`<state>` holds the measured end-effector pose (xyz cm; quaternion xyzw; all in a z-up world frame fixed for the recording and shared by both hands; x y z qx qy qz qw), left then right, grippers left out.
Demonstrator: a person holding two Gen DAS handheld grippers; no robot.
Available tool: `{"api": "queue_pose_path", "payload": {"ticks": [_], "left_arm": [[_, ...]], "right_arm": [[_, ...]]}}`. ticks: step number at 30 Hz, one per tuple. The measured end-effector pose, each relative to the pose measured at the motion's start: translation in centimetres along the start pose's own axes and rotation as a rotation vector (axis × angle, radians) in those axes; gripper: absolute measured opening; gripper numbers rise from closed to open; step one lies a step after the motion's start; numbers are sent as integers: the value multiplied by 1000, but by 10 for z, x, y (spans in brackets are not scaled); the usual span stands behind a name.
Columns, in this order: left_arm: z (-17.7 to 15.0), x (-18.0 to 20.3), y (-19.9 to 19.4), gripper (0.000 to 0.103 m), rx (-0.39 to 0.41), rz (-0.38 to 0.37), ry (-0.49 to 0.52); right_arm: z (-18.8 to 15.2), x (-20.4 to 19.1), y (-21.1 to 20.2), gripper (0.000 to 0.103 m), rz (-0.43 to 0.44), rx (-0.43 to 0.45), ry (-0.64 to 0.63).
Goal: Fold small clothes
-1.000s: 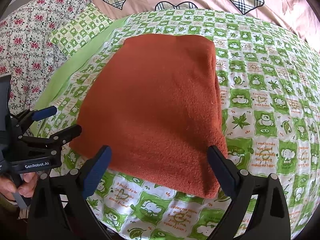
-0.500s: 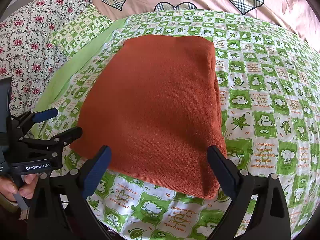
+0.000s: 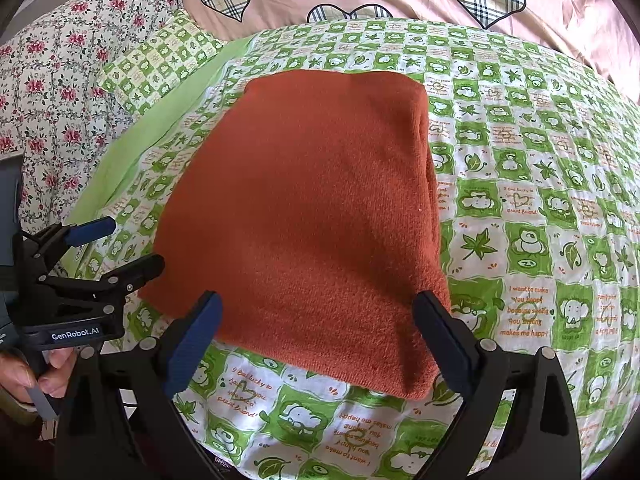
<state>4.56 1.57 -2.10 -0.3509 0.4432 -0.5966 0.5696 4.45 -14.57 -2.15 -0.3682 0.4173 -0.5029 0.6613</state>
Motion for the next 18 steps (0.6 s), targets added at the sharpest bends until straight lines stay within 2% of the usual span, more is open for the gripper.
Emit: {"api": "queue_pose_path", "payload": {"ticks": [18], "left_arm": [[1,1,0,93,0,-4,0]], "right_arm": [[0,2,0,96,1,1,5]]}}
Point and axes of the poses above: each gripper's, at about its wrist camera, not at the fingertips, and y roughly the way its jaws point, x to its right, z to its top, the point moved 3 cm from there along y, roughly the way its jaws point, and after that the axes turned 11 degrees about -x, right-handed, at the moved point
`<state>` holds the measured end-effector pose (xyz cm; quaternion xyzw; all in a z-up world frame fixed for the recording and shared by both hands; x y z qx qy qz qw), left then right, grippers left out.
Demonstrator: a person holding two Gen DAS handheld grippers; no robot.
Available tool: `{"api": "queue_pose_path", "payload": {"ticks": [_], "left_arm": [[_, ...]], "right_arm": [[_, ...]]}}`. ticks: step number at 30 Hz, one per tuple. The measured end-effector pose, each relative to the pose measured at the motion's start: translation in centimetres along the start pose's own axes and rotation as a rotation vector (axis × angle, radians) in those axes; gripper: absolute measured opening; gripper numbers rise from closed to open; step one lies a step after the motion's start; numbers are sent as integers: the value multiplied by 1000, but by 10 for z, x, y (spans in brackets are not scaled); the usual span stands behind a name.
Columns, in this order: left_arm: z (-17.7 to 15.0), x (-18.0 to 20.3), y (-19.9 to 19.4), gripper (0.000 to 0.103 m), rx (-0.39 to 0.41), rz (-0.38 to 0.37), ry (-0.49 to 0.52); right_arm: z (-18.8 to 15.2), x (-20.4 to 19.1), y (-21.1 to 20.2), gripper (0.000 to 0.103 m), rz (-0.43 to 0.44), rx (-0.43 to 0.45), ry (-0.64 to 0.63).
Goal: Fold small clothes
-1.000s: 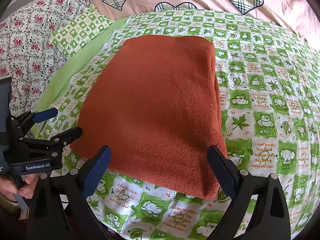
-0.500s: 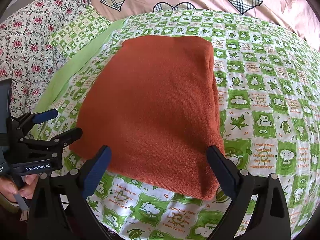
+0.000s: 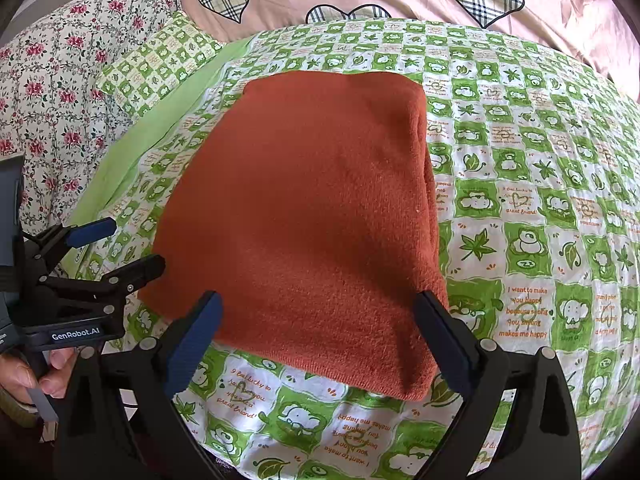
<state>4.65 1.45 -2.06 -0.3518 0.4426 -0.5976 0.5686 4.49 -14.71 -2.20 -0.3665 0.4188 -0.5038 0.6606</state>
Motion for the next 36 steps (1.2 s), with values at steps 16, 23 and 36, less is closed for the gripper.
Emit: {"api": "queue_pose_path", "payload": {"ticks": [16,23,36], "left_arm": [[0,0,0,93,1,-5,0],[3,1,0,93,3,-9,0],[4,1,1,93,0,-20,4]], "right_arm": [[0,-2,-1,96,-1,6,4],[2,-2,-2,96,2,8,5],[2,-3,-3,96,1,7,8]]}}
Point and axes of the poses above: each gripper's, at about its wrist camera, not at the fingertips, and y roughly the way its jaws point, x to its right, z to its top, the point moved 3 cm from there along y, roughly the way its jaws point, and after that the axes turned 11 degrees about -x, right-handed, at the moved point
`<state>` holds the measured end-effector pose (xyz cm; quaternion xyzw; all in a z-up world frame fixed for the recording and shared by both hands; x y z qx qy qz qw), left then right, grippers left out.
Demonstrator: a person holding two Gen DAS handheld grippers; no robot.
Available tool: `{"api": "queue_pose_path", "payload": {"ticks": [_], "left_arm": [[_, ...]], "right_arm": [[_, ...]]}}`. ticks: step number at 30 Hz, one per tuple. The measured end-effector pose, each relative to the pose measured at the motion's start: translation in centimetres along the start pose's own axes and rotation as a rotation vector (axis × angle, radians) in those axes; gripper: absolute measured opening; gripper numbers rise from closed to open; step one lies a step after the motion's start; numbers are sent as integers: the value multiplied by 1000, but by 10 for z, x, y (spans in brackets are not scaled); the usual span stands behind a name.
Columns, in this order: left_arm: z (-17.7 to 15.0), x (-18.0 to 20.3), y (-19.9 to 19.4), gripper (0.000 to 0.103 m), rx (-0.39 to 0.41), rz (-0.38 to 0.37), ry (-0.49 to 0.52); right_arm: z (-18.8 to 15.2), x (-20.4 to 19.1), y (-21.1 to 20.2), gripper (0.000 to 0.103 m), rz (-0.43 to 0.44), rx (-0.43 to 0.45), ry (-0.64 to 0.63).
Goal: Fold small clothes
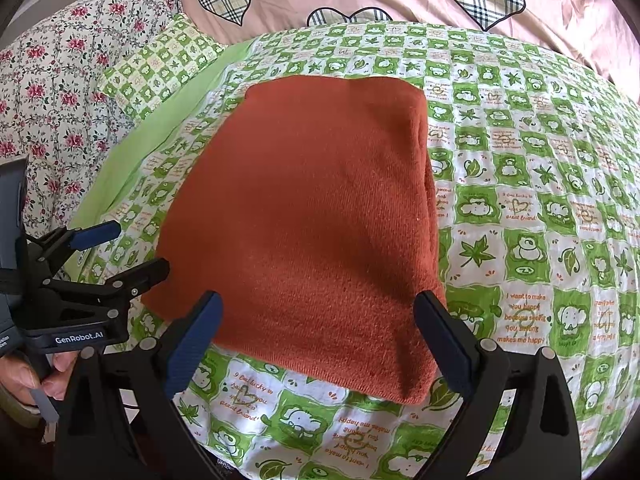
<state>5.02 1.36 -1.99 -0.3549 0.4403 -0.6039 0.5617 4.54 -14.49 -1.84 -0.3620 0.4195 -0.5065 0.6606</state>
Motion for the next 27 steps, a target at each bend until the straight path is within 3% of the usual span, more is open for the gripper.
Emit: {"api": "queue_pose_path", "payload": {"ticks": [27], "left_arm": [[8,-2,3,93,7,1,8]], "right_arm": [[9,4,-3,96,6,12,-3]]}}
Point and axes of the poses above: each gripper's, at about its wrist camera, not at the fingertips, and y roughly the way its jaws point, x to its right, z to its top, the point moved 3 cm from there along y, roughly the way its jaws point, and after that the axes turned 11 degrees about -x, right-handed, at the moved point
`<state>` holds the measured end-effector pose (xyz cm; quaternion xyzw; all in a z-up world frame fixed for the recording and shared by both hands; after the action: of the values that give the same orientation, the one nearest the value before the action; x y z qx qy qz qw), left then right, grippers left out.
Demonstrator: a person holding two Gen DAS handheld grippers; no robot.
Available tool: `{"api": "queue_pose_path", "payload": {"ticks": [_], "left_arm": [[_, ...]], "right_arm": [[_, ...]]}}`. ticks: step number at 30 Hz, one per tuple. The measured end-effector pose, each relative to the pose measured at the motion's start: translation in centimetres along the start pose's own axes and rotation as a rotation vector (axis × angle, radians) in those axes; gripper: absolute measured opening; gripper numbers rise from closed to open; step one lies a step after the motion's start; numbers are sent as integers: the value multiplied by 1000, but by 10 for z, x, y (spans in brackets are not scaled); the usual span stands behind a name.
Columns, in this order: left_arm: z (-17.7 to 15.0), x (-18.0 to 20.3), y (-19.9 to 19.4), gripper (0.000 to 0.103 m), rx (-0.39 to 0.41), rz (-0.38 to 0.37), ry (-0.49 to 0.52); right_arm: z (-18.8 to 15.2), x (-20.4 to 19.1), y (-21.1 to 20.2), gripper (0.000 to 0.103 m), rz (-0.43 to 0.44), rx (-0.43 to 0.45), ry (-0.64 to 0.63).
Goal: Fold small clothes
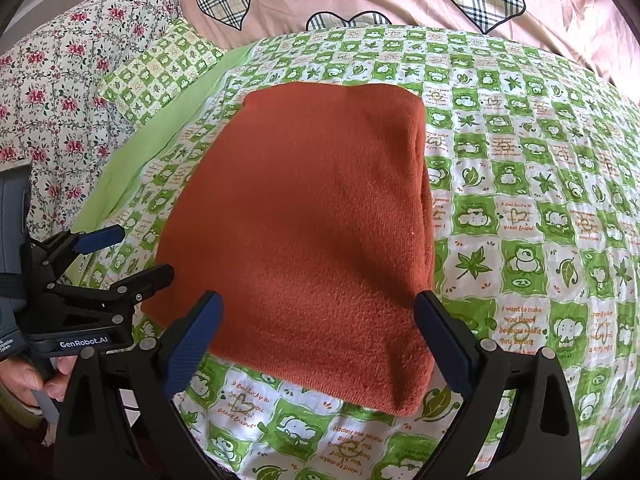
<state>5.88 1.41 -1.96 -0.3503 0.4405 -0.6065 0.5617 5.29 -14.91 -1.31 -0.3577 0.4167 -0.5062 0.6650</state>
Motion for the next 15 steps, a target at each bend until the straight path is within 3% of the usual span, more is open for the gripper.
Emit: {"api": "queue_pose_path", "payload": {"ticks": [15], "left_arm": [[16,-1,0,93,21,-6,23]], "right_arm": [[9,10,0,96,-10,20,18]]}}
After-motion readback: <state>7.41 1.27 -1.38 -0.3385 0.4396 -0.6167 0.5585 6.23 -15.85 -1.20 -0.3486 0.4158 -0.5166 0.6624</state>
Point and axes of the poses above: each gripper's, at about its wrist camera, not at the fingertips, and y roughly the way its jaws point, x to its right, z to its top, the point moved 3 cm from there along y, roughly the way its jaws point, and after that the axes turned 11 degrees about -x, right-handed, at the moved point
